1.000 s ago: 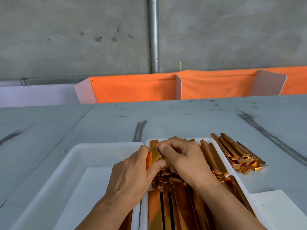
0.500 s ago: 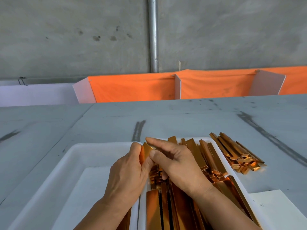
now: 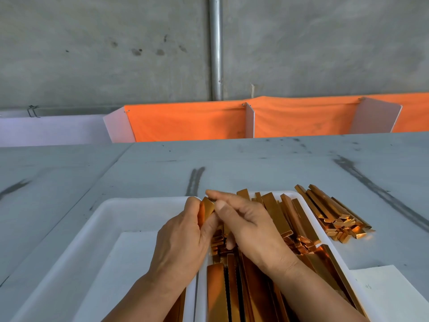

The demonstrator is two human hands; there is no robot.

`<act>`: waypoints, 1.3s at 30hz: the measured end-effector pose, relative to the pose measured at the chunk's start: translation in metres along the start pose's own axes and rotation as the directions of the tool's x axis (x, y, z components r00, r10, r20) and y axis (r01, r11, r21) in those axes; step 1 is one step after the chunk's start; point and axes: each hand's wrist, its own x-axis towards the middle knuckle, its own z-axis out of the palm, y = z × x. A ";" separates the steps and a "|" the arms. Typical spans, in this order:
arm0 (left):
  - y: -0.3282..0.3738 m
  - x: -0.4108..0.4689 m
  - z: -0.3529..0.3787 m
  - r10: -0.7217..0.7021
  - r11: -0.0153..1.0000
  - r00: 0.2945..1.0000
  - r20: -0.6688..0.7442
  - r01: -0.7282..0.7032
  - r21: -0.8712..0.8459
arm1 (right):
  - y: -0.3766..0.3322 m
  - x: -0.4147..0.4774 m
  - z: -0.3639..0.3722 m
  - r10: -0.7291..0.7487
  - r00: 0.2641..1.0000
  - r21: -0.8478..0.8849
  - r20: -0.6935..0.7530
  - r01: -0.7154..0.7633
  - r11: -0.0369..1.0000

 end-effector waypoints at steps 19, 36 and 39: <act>0.004 -0.003 0.000 0.097 0.995 0.991 0.090 -0.098 0.010 | 0.000 0.007 -0.009 0.205 0.978 0.339 0.039 -0.206 0.918; 0.004 -0.005 0.003 0.129 0.989 0.989 0.073 -0.124 -0.078 | -0.003 0.007 -0.007 0.161 0.981 0.290 -0.108 -0.123 0.949; 0.004 -0.005 0.003 0.117 0.991 0.990 0.078 -0.111 -0.078 | -0.003 0.007 -0.006 0.160 0.981 0.266 -0.112 -0.126 0.956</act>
